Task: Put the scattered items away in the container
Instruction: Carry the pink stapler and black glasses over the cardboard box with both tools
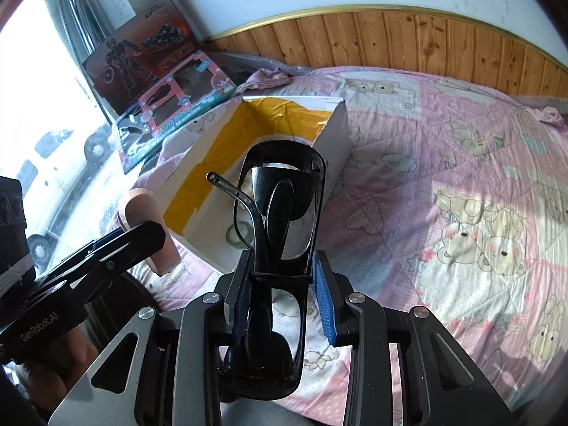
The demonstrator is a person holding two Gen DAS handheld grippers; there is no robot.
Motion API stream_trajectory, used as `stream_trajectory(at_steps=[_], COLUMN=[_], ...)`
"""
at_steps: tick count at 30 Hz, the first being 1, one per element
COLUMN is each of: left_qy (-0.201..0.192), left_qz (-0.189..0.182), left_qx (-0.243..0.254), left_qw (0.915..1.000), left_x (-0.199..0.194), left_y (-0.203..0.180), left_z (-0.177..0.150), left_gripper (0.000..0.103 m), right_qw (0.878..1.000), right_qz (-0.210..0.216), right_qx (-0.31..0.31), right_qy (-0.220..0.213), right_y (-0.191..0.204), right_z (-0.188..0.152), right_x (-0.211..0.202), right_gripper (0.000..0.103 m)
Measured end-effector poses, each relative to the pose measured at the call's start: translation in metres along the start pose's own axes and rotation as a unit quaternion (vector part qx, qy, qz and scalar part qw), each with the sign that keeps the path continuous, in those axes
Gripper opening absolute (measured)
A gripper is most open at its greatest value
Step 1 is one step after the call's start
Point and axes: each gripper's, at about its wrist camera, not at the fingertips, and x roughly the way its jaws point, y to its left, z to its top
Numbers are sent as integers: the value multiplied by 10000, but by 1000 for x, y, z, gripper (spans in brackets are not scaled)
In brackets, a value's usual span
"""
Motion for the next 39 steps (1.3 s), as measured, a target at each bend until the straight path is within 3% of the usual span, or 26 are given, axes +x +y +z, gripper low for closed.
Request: stream_trajectory(at_steps=[16, 27, 39], left_qy=[-488, -623, -53], left_qz=[384, 571, 109], left_qx=[-412, -650, -832], left_qw=[9972, 9943, 9965], left_x=[-23, -13, 36], left_y=[66, 101, 88], left_z=[40, 61, 50], left_gripper=[41, 41, 41], right_qw=[9985, 9947, 9873], right_qz=[38, -86, -222], right_qx=[-536, -1021, -1574], right_qy=[-95, -97, -3], right_y=[39, 61, 76], right_z=[55, 101, 156], right_x=[17, 43, 94], right_gripper=[34, 34, 34])
